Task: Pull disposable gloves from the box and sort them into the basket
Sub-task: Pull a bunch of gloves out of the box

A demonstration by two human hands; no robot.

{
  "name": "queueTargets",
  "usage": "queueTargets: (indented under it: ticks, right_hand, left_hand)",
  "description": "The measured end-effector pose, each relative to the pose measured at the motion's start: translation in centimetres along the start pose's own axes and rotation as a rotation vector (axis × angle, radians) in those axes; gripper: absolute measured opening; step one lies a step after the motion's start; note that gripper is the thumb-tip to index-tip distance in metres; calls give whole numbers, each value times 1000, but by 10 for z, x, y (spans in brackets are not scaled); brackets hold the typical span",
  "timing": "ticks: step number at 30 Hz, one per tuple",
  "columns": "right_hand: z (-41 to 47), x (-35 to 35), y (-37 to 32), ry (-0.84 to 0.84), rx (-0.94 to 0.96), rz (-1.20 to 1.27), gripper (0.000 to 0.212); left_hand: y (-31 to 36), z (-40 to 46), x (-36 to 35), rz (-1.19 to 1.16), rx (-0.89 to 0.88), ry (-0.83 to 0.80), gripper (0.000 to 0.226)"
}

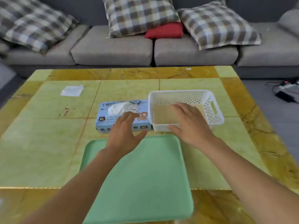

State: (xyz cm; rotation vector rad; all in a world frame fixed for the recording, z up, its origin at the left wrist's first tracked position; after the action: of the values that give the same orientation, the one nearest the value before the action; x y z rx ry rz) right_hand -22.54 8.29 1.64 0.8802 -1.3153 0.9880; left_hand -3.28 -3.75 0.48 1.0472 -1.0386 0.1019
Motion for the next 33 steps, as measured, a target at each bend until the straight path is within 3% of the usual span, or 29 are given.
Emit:
queueTargets:
  ticks: [3,8,11,14,18,20,22,25,26,28,30,33]
  right_hand:
    - [8,-30,2,66,6,-101,59]
    - [9,-48,1,1,24,-157,34]
    - [4,-56,0,-60,54,-327,26]
    - [-12,-55,11,-65,-55,-388,28]
    - [-35,-50,26,-145,-321,-179,17]
    - [-44,-46,19,-208,-401,-59,20]
    - [-53,-42,10,-328,-461,37,11]
    - [-67,-26,-8,-459,-537,109,31]
    - [-65,-13,-18,-376,-532,72,36]
    - [-51,12,-35,-52,-439,-26,34]
    - [-31,15,-67,163,-280,151,35]
    - [3,-14,-101,32,-223,470,63]
  left_hand:
    - [-32,13,-27,89,-112,25,66]
    - [-56,23,-50,207,-208,93,73]
    - [-61,20,-56,344,-204,23,80]
    - [-63,12,-61,385,-169,-103,90]
    - [-52,-2,-50,312,-126,-236,94]
    - [-51,-19,-35,187,-105,-206,88]
    - [-58,-41,-20,111,-88,-150,83]
    - [-78,-66,8,78,-33,-34,82]
    - [-88,-73,23,61,-2,22,82]
    - [-97,-76,37,-16,58,109,81]
    - [-108,-78,41,-126,112,177,79]
    - [-124,-65,35,-303,225,180,88]
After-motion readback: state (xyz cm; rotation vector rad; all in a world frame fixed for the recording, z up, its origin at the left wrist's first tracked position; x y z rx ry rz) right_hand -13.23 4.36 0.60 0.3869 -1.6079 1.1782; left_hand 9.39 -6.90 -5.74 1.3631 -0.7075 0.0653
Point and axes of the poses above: each hand's wrist, its own z-axis towards the middle knuckle, its own x-axis out of the back of the hand, y = z × x, the point moved 5 cm from there along z, towards the middle knuckle, and after that the axes turned 10 degrees about -z, right-handed, at the moved point
